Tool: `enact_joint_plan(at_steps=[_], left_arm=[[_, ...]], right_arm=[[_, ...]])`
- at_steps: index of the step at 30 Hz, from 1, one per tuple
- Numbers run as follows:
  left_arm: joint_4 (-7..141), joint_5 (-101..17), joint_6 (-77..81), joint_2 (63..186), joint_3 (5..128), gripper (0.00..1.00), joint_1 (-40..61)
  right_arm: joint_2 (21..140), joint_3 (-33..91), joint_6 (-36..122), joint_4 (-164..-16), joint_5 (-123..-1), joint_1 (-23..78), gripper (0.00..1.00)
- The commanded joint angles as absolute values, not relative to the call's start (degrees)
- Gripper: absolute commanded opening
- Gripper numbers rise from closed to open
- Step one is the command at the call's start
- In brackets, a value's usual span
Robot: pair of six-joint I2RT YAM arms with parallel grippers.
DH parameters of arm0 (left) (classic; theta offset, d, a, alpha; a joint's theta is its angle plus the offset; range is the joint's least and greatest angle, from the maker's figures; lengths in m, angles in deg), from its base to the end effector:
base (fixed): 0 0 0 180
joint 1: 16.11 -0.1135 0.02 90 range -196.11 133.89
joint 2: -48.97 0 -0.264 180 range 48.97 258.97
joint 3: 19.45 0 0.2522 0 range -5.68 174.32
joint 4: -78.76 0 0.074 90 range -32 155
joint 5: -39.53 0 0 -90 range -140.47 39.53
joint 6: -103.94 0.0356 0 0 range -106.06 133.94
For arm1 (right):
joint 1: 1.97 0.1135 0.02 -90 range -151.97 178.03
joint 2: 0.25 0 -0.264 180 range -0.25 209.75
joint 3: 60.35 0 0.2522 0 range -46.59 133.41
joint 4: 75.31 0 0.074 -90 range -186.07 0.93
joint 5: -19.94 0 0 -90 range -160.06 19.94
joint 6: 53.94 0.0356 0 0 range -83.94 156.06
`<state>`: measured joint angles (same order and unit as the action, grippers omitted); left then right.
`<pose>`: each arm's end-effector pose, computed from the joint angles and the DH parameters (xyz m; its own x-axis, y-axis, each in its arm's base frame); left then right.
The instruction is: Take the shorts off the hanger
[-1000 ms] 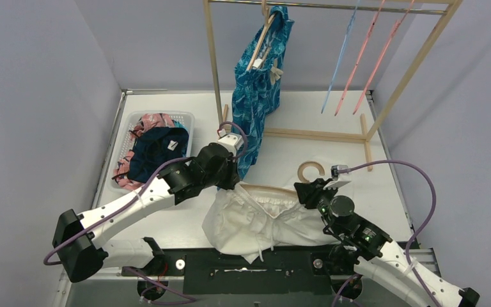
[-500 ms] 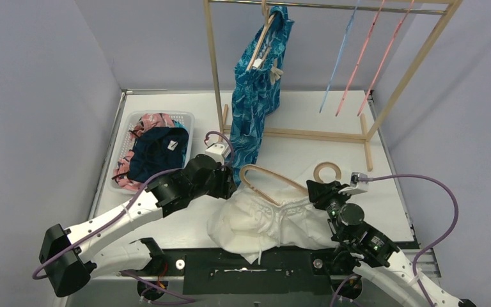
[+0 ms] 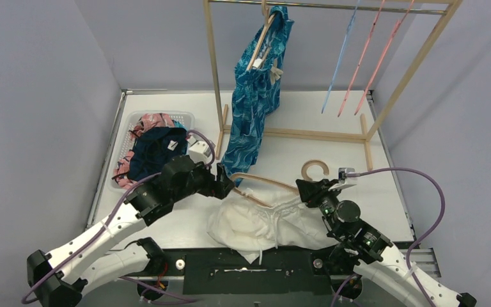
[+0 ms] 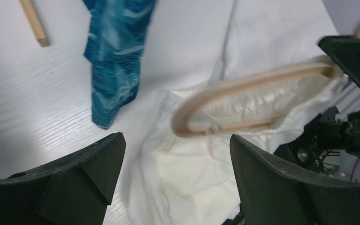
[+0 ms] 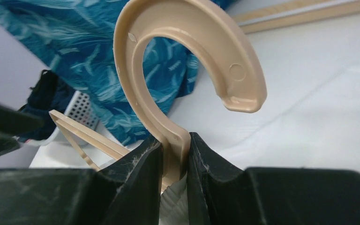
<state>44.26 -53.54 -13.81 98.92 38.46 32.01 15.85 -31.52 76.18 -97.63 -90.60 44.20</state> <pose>0.1335 -0.1461 0.3016 -0.5953 -0.0326 -0.8029 0.4908 0.7764 -0.3954 0.0909 0.0766 0.2244 -0.3691 0.4868 -0.7917 -0.2590 0.7642 0.5907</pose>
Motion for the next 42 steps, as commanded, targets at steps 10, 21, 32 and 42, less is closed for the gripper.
enact_joint_plan(at_steps=[10,21,32,42], left_arm=[[60.6,4.3,-8.7,104.3,38.4,0.77,5.2],[53.5,7.0,-3.8,106.9,37.8,0.68,6.2],[49.4,-7.3,-3.2,111.9,42.2,0.31,19.5],[49.2,-11.5,-4.5,105.5,41.9,0.46,19.5]], right_arm=[[20.6,-27.1,64.9,-85.5,-76.3,44.0,0.03],[23.4,-24.4,62.9,-85.2,-74.6,43.9,0.03],[22.6,-22.8,64.3,-86.4,-79.4,43.8,0.06],[21.9,-23.5,66.3,-89.0,-83.4,43.9,0.06]])
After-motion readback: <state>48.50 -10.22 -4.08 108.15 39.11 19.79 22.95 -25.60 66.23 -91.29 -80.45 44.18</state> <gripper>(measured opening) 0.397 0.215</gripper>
